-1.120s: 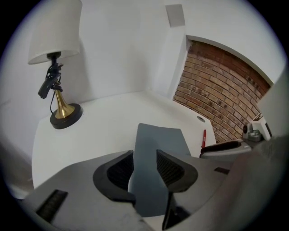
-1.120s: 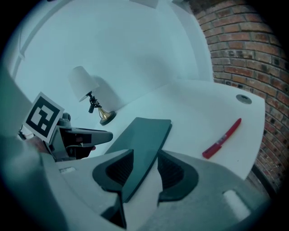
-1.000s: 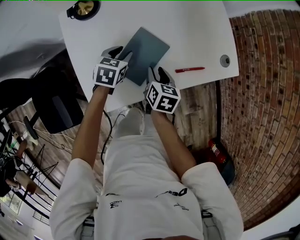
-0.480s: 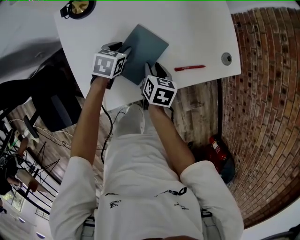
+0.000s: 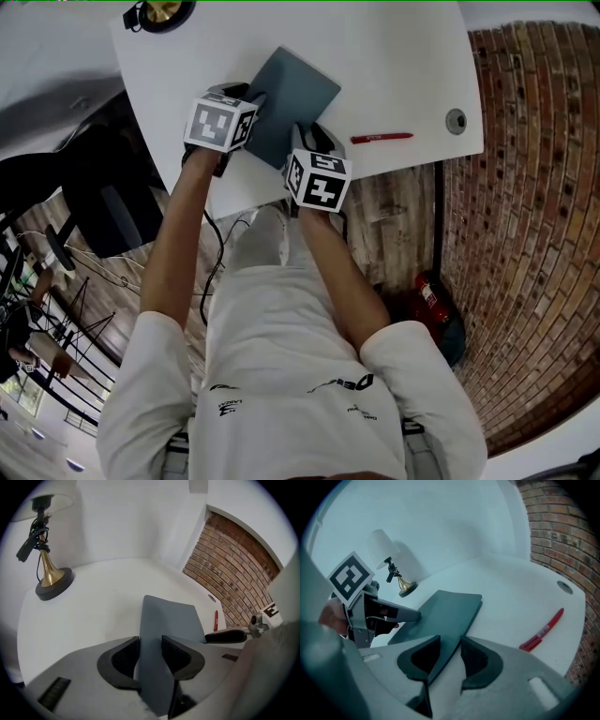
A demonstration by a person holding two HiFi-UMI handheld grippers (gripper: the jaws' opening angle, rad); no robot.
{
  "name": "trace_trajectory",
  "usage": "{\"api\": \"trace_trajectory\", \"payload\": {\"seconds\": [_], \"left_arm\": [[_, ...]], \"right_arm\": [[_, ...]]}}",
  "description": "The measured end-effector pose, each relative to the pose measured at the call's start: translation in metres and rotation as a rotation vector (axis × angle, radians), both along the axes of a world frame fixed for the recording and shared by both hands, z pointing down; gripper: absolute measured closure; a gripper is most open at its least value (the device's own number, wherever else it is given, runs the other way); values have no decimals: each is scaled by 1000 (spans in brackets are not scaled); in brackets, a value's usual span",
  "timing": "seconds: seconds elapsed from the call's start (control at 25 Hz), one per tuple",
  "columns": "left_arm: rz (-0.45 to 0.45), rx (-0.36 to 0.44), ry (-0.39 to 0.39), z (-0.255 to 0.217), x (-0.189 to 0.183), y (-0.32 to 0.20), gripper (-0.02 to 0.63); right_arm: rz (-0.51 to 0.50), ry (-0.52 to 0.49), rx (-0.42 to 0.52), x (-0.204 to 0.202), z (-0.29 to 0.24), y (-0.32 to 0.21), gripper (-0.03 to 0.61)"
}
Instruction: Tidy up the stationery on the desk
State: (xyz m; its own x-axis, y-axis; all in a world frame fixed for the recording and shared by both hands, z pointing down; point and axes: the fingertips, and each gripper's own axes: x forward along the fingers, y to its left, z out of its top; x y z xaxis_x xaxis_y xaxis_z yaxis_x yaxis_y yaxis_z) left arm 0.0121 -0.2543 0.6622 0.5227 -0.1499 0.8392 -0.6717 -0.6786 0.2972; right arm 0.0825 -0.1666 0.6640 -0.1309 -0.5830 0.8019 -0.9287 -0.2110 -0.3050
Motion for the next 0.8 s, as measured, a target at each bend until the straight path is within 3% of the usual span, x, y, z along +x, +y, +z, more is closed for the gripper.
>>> {"api": "trace_trajectory", "payload": {"seconds": [0.32, 0.64, 0.8], "left_arm": [[-95, -5, 1, -2, -4, 7, 468], [-274, -22, 43, -4, -10, 23, 468], [-335, -27, 46, -5, -10, 32, 468]], "right_arm": [[-112, 54, -1, 7, -2, -4, 448], [-321, 150, 15, 19, -5, -16, 446], [-375, 146, 13, 25, -5, -21, 449]]}}
